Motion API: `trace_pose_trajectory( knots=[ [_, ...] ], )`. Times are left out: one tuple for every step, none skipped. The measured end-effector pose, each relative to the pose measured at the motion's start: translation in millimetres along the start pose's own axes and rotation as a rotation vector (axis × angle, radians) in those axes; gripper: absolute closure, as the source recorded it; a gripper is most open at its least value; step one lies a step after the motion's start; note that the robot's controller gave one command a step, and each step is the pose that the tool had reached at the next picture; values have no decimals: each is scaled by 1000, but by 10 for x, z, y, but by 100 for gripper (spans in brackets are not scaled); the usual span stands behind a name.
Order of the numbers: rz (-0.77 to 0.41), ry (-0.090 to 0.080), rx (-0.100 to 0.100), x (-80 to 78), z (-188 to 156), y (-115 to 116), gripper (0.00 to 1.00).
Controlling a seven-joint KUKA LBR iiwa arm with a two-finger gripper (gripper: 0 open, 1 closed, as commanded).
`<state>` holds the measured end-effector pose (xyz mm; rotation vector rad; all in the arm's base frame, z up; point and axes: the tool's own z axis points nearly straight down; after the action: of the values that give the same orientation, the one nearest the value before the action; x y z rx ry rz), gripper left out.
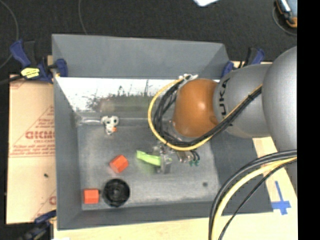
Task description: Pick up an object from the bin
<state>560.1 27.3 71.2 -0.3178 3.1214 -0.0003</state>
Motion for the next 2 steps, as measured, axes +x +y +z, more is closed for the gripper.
trace_pose_trajectory(
  knots=[
    [-1, -12, 3, -136, -744, -30, 0],
    [-1, -3, 0, -113, -699, -24, 0]
  ],
)
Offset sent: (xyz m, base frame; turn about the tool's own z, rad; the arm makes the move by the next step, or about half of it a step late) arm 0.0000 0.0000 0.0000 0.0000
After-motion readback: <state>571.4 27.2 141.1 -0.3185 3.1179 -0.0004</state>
